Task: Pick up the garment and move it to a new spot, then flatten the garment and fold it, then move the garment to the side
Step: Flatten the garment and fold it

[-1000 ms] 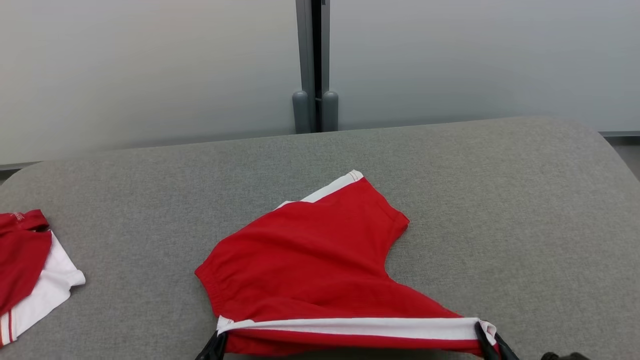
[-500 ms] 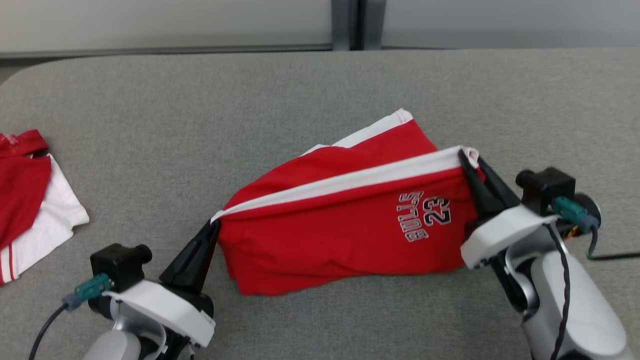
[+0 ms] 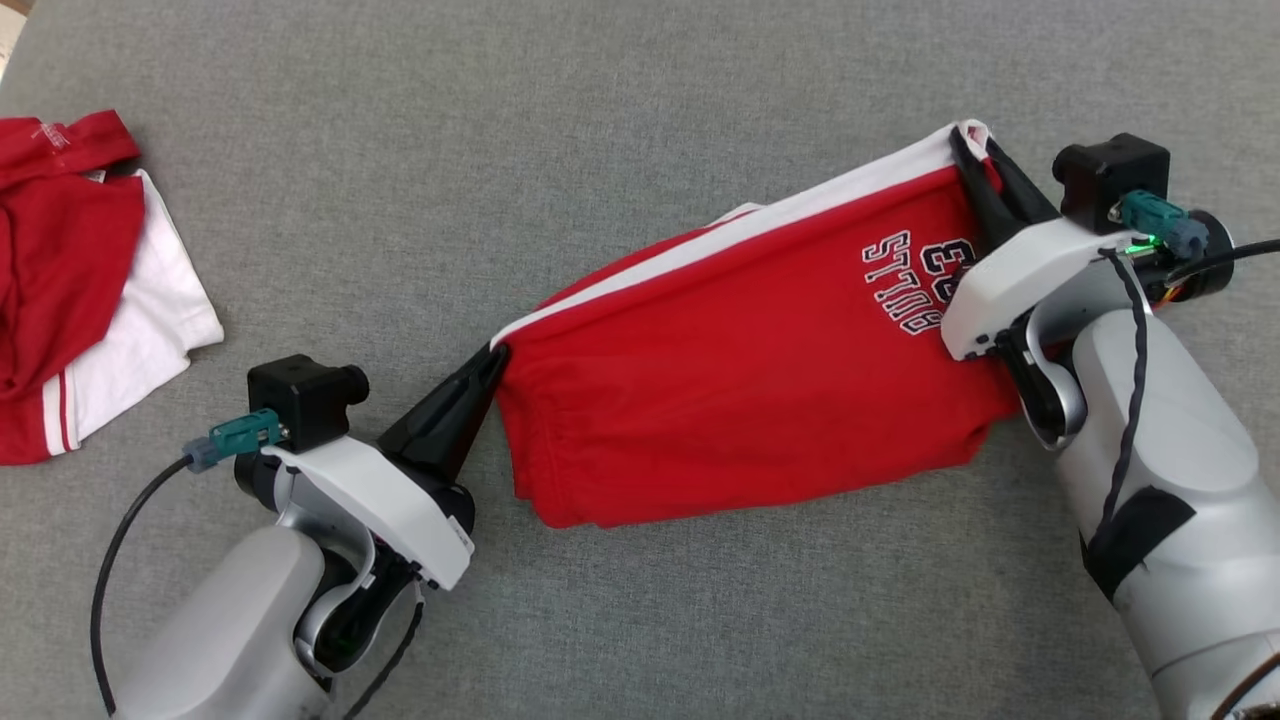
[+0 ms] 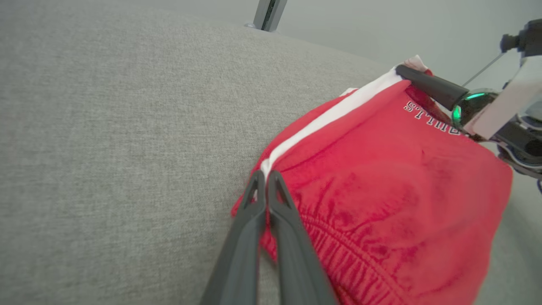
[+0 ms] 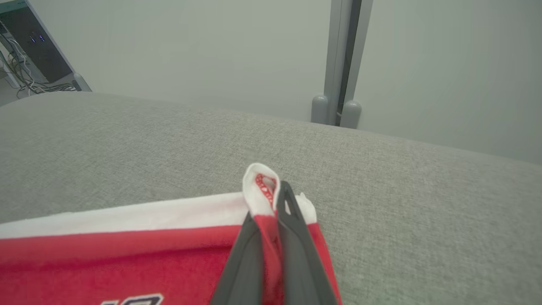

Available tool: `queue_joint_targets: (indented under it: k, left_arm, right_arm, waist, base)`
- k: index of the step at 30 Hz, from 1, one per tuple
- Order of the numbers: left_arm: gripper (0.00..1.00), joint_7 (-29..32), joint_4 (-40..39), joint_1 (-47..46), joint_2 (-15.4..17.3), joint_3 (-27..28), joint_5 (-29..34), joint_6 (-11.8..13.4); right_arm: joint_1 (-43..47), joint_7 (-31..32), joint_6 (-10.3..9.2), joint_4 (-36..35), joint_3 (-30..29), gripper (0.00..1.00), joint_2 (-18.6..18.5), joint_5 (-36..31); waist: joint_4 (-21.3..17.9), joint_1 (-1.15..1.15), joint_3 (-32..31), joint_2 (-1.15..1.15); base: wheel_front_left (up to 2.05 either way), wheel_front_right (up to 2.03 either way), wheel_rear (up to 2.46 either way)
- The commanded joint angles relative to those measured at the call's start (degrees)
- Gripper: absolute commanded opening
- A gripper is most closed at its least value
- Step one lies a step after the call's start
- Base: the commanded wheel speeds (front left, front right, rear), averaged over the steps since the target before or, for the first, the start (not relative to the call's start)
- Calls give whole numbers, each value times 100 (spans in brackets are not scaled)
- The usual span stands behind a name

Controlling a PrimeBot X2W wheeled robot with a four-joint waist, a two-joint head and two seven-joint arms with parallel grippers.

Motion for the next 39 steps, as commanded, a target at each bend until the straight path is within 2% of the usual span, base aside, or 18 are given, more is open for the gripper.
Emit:
queue_joint_targets:
  k: [1,2,3,4,8,11,17,21,22,25,32,39]
  left_arm:
    - [0,-68,107,-154,92,-116,-121,-7]
    - [17,-95,151,-198,120,-205,-200,-7]
    - [75,-150,199,-240,164,-269,-272,-7]
    - [100,-202,229,-272,205,-325,-333,-7]
    - [100,-610,364,-234,312,-384,-502,-8]
    - [100,-986,509,-44,342,-193,-447,42]
    - [100,-1223,212,370,249,497,-240,380]
    - [100,-1230,-245,690,115,1220,290,570]
    - [100,-1230,-245,690,115,1220,290,570]
    - [100,-1230,-481,894,22,1677,777,638]
    - [100,-1231,-690,1350,-153,2364,1810,579]
    - [100,-1232,-573,1833,-302,2612,2286,393]
  right_arm:
    - [-147,-156,-11,181,55,41,-1,1]
    - [-221,-219,-11,305,78,100,23,1]
    - [-289,-317,-11,397,104,100,57,-15]
    - [-336,-419,-11,477,103,100,76,-42]
    - [-282,-885,-11,592,114,100,182,-240]
    - [-28,-1057,-11,373,-73,100,305,-415]
    - [839,-1110,-11,-769,-537,100,506,-682]
    - [1572,-1109,-11,-1585,-669,100,539,-629]
    - [1572,-1109,-11,-1585,-669,100,539,-629]
    - [2069,-1110,-10,-2049,-630,100,545,-502]
    - [3096,-940,-10,-2776,-658,100,541,-514]
    - [4024,-659,-10,-3394,-746,100,542,-389]
  waist:
    - [12,0,70,0]
    - [2,0,80,0]
    - [-15,0,89,0]
    - [-34,0,88,0]
    - [-128,0,-43,0]
    - [-255,0,-223,0]
    - [-489,0,-566,0]
    - [-600,0,-748,0]
    - [-600,0,-748,0]
    - [-678,0,-860,0]
    - [-844,0,-1124,0]
    - [-1021,0,-1389,0]
  base:
    - [0,0,0]
    - [0,0,0]
    - [0,0,0]
    - [0,0,0]
    - [0,0,0]
    - [0,0,0]
    - [0,0,0]
    - [0,0,0]
    - [0,0,0]
    - [0,0,0]
    - [0,0,0]
    - [0,0,0]
